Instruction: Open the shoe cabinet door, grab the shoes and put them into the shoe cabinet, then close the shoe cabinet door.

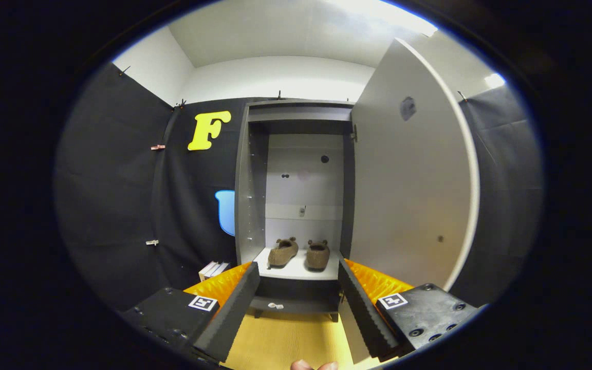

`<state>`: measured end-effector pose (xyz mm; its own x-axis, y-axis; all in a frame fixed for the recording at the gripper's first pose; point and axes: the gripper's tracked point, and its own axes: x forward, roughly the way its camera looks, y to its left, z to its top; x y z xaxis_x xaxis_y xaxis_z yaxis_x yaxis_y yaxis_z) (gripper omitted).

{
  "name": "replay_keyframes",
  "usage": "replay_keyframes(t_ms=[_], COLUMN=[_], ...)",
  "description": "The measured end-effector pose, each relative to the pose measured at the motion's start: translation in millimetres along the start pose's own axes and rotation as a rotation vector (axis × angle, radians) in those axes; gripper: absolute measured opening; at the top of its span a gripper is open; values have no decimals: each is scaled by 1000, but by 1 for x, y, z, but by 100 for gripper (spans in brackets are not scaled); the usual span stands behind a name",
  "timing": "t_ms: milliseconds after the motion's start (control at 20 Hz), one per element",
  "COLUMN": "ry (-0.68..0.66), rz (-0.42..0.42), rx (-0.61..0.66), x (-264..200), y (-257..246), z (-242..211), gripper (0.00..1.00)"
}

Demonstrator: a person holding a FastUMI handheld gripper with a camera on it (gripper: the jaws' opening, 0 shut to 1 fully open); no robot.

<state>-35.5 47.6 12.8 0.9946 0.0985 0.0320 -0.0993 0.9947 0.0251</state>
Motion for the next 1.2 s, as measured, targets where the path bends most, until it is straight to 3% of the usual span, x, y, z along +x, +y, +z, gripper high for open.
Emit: replay_keyframes(t_ms=[250, 650, 850, 1200], ry=[6, 22, 49, 102], rz=[-17, -296, -344, -343], rx=[46, -14, -6, -22], x=[-50, -94, -88, -19], y=[-46, -181, -227, -269], z=[7, 7, 0, -12], gripper=[98, 98, 97, 98])
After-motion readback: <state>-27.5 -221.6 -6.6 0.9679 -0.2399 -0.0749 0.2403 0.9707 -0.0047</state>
